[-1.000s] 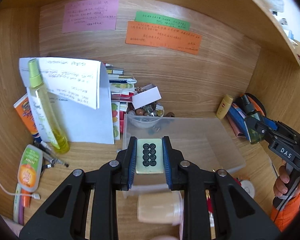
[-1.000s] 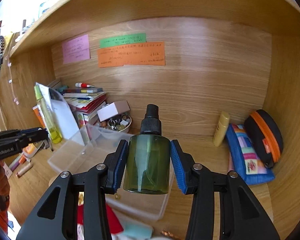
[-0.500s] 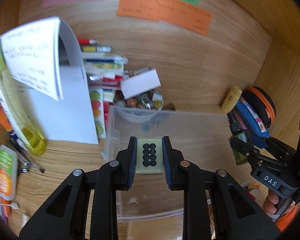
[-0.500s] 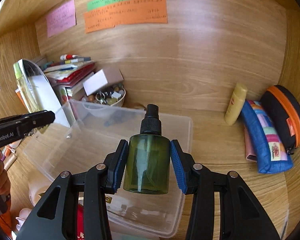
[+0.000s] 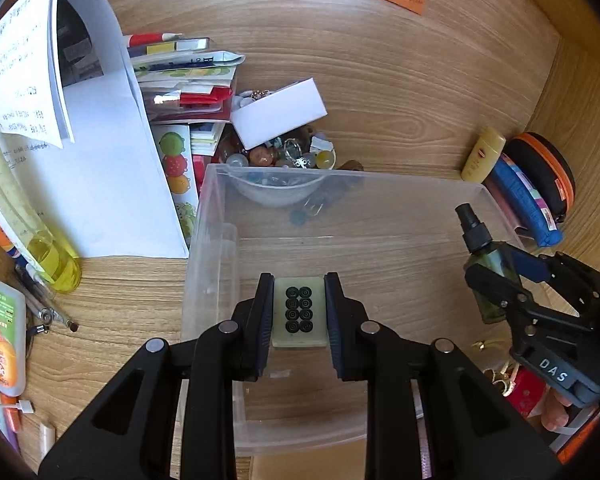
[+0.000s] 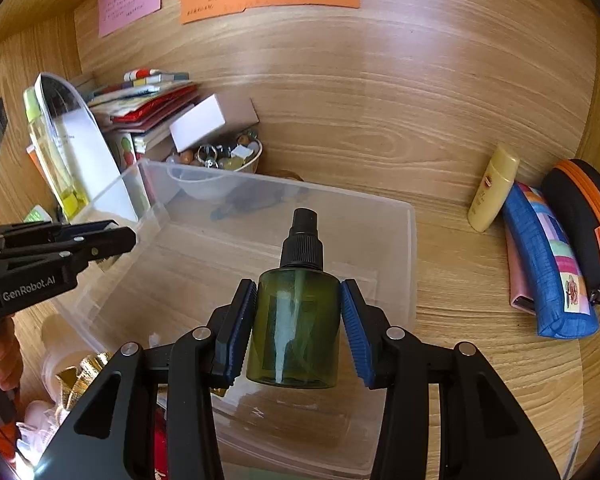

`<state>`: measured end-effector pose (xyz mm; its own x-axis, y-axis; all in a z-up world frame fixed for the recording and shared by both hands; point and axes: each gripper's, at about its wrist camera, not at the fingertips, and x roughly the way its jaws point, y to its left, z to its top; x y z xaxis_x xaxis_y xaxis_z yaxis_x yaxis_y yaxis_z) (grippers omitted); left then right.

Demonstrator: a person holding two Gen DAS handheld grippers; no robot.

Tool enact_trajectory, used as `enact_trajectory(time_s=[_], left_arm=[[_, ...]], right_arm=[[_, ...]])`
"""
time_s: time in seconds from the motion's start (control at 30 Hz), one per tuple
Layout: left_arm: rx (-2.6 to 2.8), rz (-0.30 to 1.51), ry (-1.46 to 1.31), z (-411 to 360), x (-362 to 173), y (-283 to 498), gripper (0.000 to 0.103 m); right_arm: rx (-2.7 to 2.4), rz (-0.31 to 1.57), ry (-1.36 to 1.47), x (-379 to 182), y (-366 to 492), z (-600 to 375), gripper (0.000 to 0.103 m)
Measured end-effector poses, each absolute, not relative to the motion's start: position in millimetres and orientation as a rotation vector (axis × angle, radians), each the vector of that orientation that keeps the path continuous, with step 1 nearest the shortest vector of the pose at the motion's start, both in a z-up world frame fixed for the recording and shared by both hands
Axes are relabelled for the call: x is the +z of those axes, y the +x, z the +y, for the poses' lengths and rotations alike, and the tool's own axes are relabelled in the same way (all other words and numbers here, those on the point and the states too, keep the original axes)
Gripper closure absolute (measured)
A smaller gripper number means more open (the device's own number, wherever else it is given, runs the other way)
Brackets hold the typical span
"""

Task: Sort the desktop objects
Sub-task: 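Carry the tile and bottle over the clear box and open both tools, then move both tools back toward the beige jar and white round container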

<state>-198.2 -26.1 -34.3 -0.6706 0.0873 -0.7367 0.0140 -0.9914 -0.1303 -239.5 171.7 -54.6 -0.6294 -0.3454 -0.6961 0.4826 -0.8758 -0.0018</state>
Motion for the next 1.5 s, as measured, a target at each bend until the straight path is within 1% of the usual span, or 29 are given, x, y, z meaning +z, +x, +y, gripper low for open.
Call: enact_trajectory(time_s=[0.13,0.47,0.53,0.6,0.73,0.77,0.8,0.83,0.87,0.9,0.97,1.03,1.1,1.13,1.17,1.3,1.4,1.5], left_arm=[[2.845,-0.194,-1.238,-26,-34,-195,0.079],[2.854,-0.153,-1.188,-22,-26,-186,0.079],[2.863,-0.144,-1.175,-21,-24,-185,0.079],[2.863,-0.15,-1.165,-22,-23,-184,0.079],[2.852,-0.185,-1.141,-27,-19,-181,0.079],[2.853,-0.193,-1.13,-28,-17,-180,0.079],[2.859,-0.195,-1.121,-28,-16,-179,0.074],[2.867,-0.195,-1.107,-29,-15,-177,0.071],[2.878,-0.197,-1.101,-29,-14,-175,0.064],[2.896,-0.195,-1.094,-30,-12,-173,0.063],[2.913,-0.178,-1.077,-28,-7,-168,0.063],[2.891,-0.193,-1.058,-29,-2,-161,0.06],[2.879,-0.19,-1.036,-28,4,-152,0.048],[2.883,-0.182,-1.023,-28,7,-148,0.046],[2.883,-0.168,-1.009,-28,10,-141,0.044],[2.846,-0.163,-1.014,-29,14,-123,0.044],[2.853,-0.157,-1.03,-32,13,-111,0.04],[2.857,-0.157,-1.061,-35,8,-103,0.04]], right_arm=[[-2.481,0.294,1.002,-58,-240,170,0.063],[-2.487,0.31,0.992,-59,-240,170,0.063],[-2.491,0.314,0.99,-59,-240,169,0.062],[-2.491,0.299,0.987,-57,-240,170,0.055],[-2.531,0.288,0.939,-43,-235,175,0.044],[-2.548,0.28,0.912,-37,-231,179,0.039],[-2.56,0.275,0.894,-32,-228,181,0.033],[-2.574,0.27,0.873,-27,-225,183,0.031],[-2.589,0.267,0.851,-22,-220,187,0.026],[-2.602,0.264,0.835,-17,-215,191,0.022],[-2.617,0.261,0.807,-8,-204,199,0.021],[-2.623,0.265,0.795,-1,-197,206,0.02],[-2.637,0.263,0.78,4,-188,214,0.015],[-2.643,0.262,0.774,5,-184,217,0.015],[-2.653,0.266,0.765,7,-179,222,0.014],[-2.671,0.307,0.76,6,-163,233,0.014],[-2.681,0.353,0.775,2,-153,242,0.014],[-2.679,0.36,0.807,-5,-145,252,0.014]])
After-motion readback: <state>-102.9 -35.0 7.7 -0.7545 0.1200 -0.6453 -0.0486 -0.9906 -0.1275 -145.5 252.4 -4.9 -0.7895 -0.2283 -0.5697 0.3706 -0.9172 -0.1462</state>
